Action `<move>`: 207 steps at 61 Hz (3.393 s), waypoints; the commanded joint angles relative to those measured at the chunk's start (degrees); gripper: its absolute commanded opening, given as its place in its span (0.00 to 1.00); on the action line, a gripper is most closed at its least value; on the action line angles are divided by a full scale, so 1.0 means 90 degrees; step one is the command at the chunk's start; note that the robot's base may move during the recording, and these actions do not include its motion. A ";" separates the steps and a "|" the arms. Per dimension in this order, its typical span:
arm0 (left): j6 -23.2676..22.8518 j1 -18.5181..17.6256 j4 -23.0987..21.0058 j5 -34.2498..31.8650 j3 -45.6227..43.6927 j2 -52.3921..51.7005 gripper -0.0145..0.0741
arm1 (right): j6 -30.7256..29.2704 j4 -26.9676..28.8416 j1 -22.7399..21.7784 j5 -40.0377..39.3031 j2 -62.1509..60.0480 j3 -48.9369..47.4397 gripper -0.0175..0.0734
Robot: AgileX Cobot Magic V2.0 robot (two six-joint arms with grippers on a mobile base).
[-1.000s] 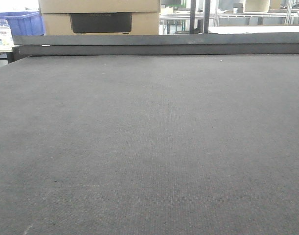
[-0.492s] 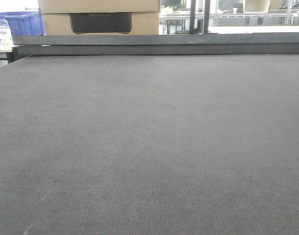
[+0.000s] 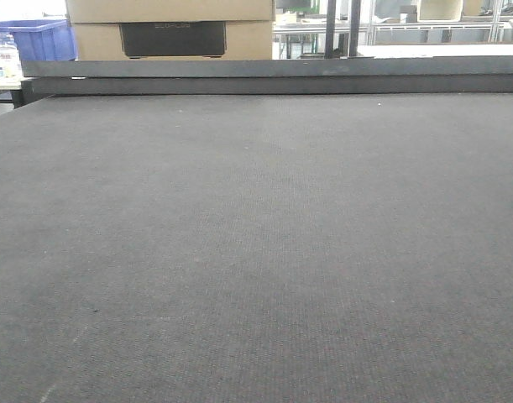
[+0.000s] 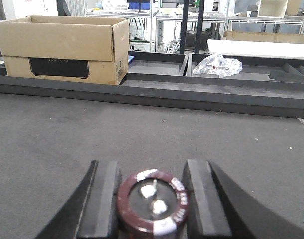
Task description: Place cylindrical capacitor in blue bin on shelf
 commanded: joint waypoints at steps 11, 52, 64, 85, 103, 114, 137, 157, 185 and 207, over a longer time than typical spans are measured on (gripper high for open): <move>-0.0004 -0.0044 -0.0067 -0.0088 -0.0043 -0.0036 0.04 | 0.0006 0.0005 0.0023 -0.0148 -0.0037 -0.0047 0.01; -0.0004 -0.0044 -0.0067 -0.0088 -0.0043 -0.0036 0.04 | 0.0006 0.0005 0.0023 -0.0148 -0.0037 -0.0047 0.01; -0.0004 -0.0044 -0.0067 -0.0088 -0.0043 -0.0036 0.04 | 0.0006 0.0005 0.0023 -0.0148 -0.0037 -0.0047 0.01; -0.0004 -0.0044 -0.0067 -0.0088 -0.0043 -0.0036 0.04 | 0.0006 0.0005 0.0023 -0.0148 -0.0037 -0.0047 0.01; -0.0004 -0.0044 -0.0067 -0.0088 -0.0043 -0.0036 0.04 | 0.0006 0.0005 0.0023 -0.0148 -0.0037 -0.0047 0.01; -0.0004 -0.0044 -0.0067 -0.0088 -0.0043 -0.0036 0.04 | 0.0006 0.0005 0.0023 -0.0148 -0.0037 -0.0047 0.01; -0.0004 -0.0044 -0.0067 -0.0088 -0.0043 -0.0036 0.04 | 0.0006 0.0005 0.0023 -0.0148 -0.0037 -0.0047 0.01; -0.0004 -0.0044 -0.0067 -0.0088 -0.0043 -0.0036 0.04 | 0.0006 0.0005 0.0023 -0.0148 -0.0037 -0.0047 0.01; -0.0004 -0.0044 -0.0055 -0.0089 -0.0043 -0.0047 0.04 | 0.0006 0.0026 0.0023 -0.0146 -0.0037 -0.0047 0.01; -0.0004 -0.0044 -0.0055 -0.0089 -0.0043 -0.0047 0.04 | 0.0006 0.0026 0.0023 -0.0146 -0.0037 -0.0047 0.01</move>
